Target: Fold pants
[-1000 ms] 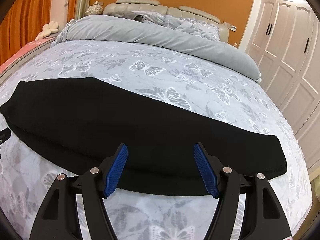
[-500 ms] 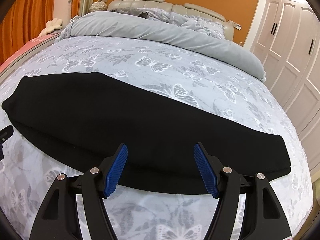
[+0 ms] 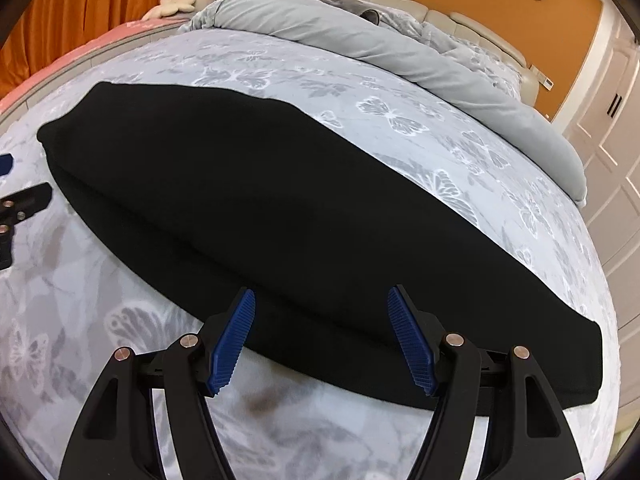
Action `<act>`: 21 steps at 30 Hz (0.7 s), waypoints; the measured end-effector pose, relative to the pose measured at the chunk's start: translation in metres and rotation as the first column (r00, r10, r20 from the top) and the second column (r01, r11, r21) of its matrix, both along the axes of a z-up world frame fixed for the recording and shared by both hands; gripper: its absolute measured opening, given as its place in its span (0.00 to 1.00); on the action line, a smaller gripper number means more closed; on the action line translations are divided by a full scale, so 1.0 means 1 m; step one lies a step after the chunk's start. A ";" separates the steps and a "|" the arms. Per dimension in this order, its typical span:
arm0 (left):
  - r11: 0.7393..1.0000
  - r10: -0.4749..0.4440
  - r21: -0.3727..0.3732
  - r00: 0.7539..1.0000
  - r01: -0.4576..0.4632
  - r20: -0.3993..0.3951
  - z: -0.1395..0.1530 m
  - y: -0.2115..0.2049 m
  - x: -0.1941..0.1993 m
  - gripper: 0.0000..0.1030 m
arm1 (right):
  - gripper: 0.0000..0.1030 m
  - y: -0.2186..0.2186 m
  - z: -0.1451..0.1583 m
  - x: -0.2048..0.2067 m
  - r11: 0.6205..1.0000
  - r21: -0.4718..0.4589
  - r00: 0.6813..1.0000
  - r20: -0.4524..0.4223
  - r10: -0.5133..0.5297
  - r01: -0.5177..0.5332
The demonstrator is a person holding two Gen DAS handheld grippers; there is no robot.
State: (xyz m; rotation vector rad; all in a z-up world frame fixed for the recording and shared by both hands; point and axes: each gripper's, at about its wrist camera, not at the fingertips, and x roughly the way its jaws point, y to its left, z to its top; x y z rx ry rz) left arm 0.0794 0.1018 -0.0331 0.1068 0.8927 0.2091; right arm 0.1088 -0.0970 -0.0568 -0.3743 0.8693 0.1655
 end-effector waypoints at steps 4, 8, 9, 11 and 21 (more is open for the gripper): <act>1.000 0.004 0.000 1.000 -0.004 -0.006 -0.001 0.005 -0.002 0.83 | 0.65 0.005 -0.004 0.007 1.000 0.011 1.000 -0.007 -0.004 0.004; 1.000 0.012 0.003 1.000 -0.012 -0.013 -0.002 0.012 -0.003 0.83 | 0.65 0.009 -0.005 0.015 0.999 0.044 1.000 -0.008 -0.004 0.004; 1.000 0.016 0.006 1.000 -0.016 -0.016 -0.003 0.015 -0.003 0.83 | 0.65 0.010 -0.005 0.016 0.999 0.051 1.000 -0.009 -0.004 0.004; 1.000 0.021 0.011 1.000 -0.021 -0.020 -0.005 0.018 -0.004 0.83 | 0.63 0.013 -0.007 0.020 0.998 0.055 1.000 -0.007 -0.004 0.005; 0.999 0.042 0.020 0.998 -0.041 -0.037 -0.009 0.035 -0.005 0.83 | 0.61 0.019 -0.019 0.036 0.999 0.033 1.000 -0.003 0.025 -0.024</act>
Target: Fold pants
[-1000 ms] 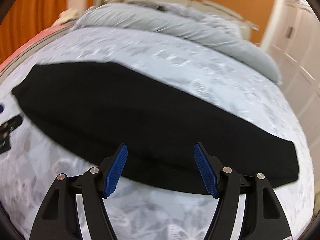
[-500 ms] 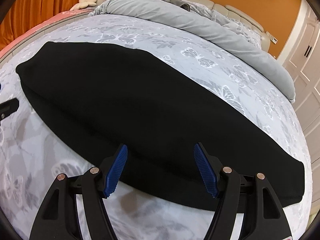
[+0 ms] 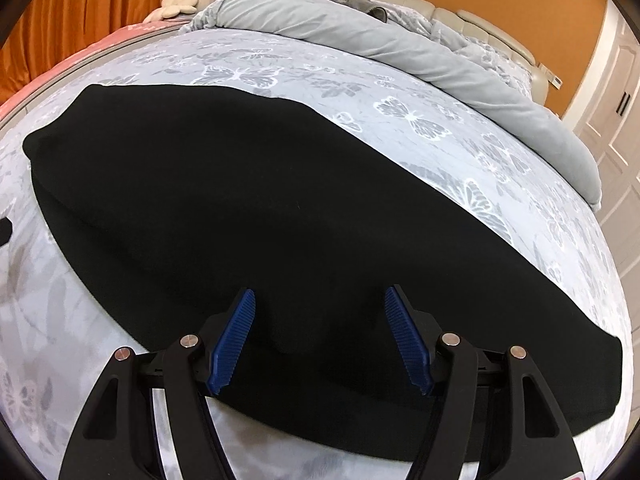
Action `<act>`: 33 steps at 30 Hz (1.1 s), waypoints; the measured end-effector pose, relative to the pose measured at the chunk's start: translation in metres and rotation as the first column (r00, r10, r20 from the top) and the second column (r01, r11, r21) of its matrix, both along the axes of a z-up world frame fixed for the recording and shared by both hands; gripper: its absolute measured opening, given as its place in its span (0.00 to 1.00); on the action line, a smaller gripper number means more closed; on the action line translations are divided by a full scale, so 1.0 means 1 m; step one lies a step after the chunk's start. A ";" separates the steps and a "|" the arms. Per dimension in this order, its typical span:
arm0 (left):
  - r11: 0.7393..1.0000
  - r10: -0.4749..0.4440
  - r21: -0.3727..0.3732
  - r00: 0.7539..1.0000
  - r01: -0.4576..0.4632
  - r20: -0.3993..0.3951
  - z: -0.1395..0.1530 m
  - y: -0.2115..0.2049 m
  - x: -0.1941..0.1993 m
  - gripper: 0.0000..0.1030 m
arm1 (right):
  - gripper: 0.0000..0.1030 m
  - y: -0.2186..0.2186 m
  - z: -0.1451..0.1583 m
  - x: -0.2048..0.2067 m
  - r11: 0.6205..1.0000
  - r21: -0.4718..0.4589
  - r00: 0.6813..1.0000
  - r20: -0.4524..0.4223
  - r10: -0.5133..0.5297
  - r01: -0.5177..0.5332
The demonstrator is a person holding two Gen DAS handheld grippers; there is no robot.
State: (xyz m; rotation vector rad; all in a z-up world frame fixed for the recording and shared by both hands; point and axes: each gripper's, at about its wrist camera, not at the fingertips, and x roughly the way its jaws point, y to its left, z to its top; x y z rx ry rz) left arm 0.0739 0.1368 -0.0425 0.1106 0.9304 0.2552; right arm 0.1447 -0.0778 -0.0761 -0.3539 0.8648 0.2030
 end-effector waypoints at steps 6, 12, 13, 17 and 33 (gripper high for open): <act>1.000 0.024 -0.015 1.000 -0.024 0.007 0.003 0.012 0.000 0.83 | 0.00 0.003 -0.002 0.009 0.999 0.040 0.999 -0.029 0.038 -0.037; 0.998 0.049 -0.033 0.999 -0.049 0.015 0.007 0.023 -0.002 0.83 | 0.00 0.000 0.014 -0.001 0.992 0.089 0.995 -0.021 0.097 -0.094; 0.998 0.052 -0.033 0.998 -0.051 0.018 0.008 0.025 -0.003 0.83 | 0.00 0.000 0.021 -0.008 0.989 0.082 0.992 0.011 0.122 -0.123; 0.998 0.058 -0.041 0.998 -0.057 0.019 0.009 0.028 -0.005 0.83 | 0.40 -0.001 0.019 -0.012 0.985 0.063 0.987 -0.003 0.163 -0.162; 0.997 0.050 -0.057 0.999 -0.049 0.017 0.010 0.030 -0.006 0.83 | 0.58 0.007 0.000 -0.023 0.939 0.002 0.938 -0.048 0.344 -0.344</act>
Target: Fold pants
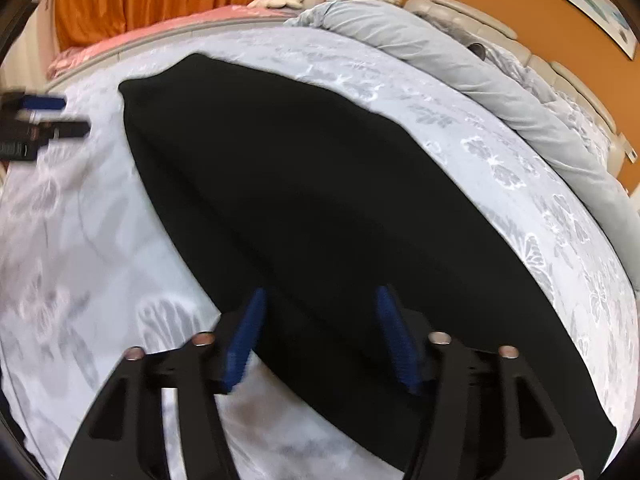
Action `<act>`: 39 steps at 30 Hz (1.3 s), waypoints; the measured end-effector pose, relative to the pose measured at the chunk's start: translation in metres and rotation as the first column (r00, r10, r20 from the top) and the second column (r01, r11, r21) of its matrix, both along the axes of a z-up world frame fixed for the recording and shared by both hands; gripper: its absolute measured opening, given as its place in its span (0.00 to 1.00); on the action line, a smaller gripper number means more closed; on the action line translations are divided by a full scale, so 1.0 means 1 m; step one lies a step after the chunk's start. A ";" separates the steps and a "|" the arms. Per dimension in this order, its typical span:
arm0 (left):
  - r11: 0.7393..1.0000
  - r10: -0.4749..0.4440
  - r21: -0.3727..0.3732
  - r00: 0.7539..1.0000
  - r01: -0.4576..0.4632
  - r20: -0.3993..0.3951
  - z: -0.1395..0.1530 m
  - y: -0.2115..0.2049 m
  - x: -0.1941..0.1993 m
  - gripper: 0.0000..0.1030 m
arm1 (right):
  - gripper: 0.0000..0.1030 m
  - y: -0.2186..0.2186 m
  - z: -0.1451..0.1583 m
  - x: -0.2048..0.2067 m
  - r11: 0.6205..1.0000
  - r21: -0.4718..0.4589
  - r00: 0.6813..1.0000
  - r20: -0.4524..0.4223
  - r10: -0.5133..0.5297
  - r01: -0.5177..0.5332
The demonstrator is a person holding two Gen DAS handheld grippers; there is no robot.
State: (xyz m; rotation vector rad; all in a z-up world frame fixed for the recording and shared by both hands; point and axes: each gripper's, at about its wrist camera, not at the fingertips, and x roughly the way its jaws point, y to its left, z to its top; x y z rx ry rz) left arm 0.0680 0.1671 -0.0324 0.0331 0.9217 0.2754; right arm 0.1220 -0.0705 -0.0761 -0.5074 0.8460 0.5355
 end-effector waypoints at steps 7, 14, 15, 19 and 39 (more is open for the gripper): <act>1.000 0.007 -0.004 1.000 -0.007 -0.007 -0.003 -0.001 0.005 0.83 | 0.06 -0.011 0.004 0.028 0.986 0.129 0.993 -0.057 -0.100 0.107; 1.000 0.016 -0.024 1.000 -0.016 0.015 0.003 0.003 0.002 0.83 | 0.04 -0.019 0.041 -0.019 0.993 0.112 0.999 -0.035 -0.021 0.024; 1.000 0.019 -0.026 1.000 -0.018 0.016 0.003 0.004 0.002 0.83 | 0.04 -0.020 0.037 -0.025 0.995 0.097 0.999 -0.054 -0.006 0.011; 1.000 0.017 -0.024 1.000 -0.017 0.002 0.000 -0.001 0.006 0.83 | 0.08 -0.013 -0.005 -0.034 1.000 -0.011 0.993 -0.120 0.007 -0.008; 0.920 0.251 -0.294 0.966 -0.257 -0.059 -0.011 0.056 0.042 0.85 | 0.61 -0.461 0.031 -0.047 0.270 0.390 0.378 -0.233 -0.896 0.881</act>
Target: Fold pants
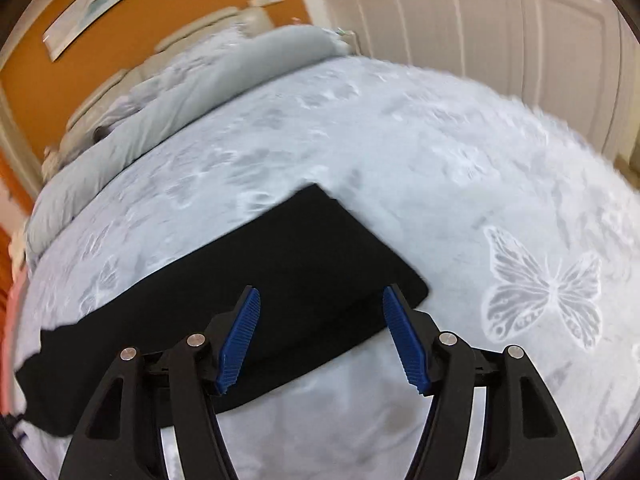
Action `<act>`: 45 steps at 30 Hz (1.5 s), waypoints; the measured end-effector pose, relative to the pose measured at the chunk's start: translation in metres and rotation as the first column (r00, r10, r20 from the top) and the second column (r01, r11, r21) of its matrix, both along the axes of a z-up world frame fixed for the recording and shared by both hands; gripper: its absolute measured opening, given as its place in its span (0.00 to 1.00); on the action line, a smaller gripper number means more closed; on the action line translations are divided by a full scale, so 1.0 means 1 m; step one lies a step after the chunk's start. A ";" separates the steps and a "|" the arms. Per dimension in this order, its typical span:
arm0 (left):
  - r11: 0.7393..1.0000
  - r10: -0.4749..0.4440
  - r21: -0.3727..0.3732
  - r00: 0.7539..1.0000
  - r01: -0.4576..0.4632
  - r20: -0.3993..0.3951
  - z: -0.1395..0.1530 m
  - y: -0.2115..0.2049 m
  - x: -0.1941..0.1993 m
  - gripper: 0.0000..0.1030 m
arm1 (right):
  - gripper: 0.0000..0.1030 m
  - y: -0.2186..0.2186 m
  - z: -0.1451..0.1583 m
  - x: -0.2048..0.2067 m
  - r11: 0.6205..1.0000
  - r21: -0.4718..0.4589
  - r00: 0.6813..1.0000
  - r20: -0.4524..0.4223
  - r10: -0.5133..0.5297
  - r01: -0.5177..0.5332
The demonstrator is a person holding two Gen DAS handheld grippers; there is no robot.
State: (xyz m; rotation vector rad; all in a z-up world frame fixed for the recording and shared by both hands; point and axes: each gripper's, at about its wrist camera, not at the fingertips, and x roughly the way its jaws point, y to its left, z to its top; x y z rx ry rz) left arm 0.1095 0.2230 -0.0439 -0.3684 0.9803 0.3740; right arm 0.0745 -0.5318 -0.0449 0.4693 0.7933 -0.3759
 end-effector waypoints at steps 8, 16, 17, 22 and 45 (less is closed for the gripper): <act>0.994 0.082 -0.078 0.997 -0.083 -0.013 -0.011 0.042 0.000 0.85 | 0.48 -0.009 -0.024 0.022 0.999 0.034 1.000 -0.008 -0.010 0.010; 0.966 0.150 -0.216 0.989 -0.143 0.018 -0.009 0.094 -0.010 0.85 | 0.09 -0.001 0.037 -0.004 1.000 0.017 0.989 0.151 0.001 -0.004; 0.958 0.155 -0.248 0.988 -0.144 0.023 -0.009 0.101 -0.011 0.85 | 0.09 -0.004 0.036 -0.011 1.000 -0.013 0.992 0.126 -0.025 0.027; 0.951 0.106 -0.294 0.994 -0.093 0.028 -0.009 0.104 0.000 0.85 | 0.10 -0.015 -0.023 -0.007 0.997 0.013 0.995 -0.060 -0.076 0.077; 0.996 0.050 -0.073 0.994 -0.043 0.099 0.021 0.072 0.013 0.30 | 0.74 -0.030 -0.003 -0.048 0.985 0.126 0.992 0.039 -0.121 0.115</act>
